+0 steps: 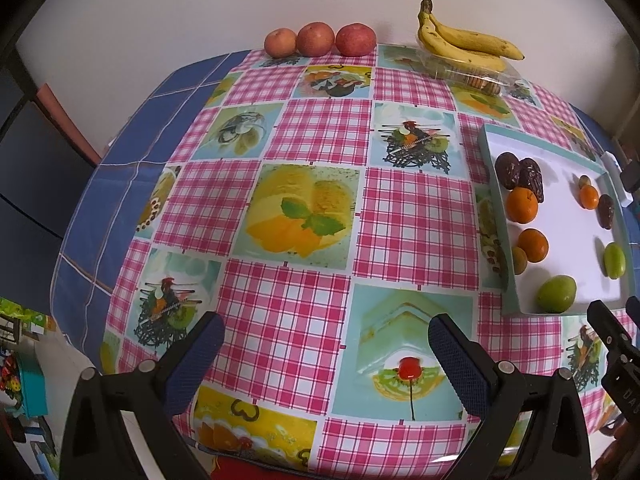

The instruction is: Organize fruits

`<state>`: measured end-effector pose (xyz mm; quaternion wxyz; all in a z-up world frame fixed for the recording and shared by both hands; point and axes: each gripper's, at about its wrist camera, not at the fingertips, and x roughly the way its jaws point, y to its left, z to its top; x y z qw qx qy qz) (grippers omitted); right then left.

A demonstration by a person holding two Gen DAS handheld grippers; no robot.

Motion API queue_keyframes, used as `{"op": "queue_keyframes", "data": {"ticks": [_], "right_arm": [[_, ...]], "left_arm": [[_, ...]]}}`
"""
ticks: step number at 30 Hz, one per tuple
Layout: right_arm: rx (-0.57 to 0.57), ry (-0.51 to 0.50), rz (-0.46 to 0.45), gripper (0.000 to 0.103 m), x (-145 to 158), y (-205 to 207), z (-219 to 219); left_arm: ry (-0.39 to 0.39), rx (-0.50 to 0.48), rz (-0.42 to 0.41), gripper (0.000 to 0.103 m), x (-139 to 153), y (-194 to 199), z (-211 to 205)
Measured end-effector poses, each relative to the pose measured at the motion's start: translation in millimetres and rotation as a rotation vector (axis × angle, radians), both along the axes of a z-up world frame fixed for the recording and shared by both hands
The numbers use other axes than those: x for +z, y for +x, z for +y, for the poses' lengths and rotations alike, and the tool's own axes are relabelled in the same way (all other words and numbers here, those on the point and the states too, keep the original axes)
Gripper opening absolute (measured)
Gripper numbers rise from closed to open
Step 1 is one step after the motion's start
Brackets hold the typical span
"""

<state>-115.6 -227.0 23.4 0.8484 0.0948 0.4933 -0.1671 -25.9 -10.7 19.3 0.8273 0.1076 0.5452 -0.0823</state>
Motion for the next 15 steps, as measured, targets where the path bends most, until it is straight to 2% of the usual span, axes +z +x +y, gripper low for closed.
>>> {"op": "queue_keyframes", "data": {"ticks": [15], "right_arm": [[0.001, 0.0, 0.002, 0.086, 0.0, 0.9, -0.1]], "left_arm": [[-0.006, 0.008, -0.001, 0.103, 0.5, 0.8, 1.7]]}}
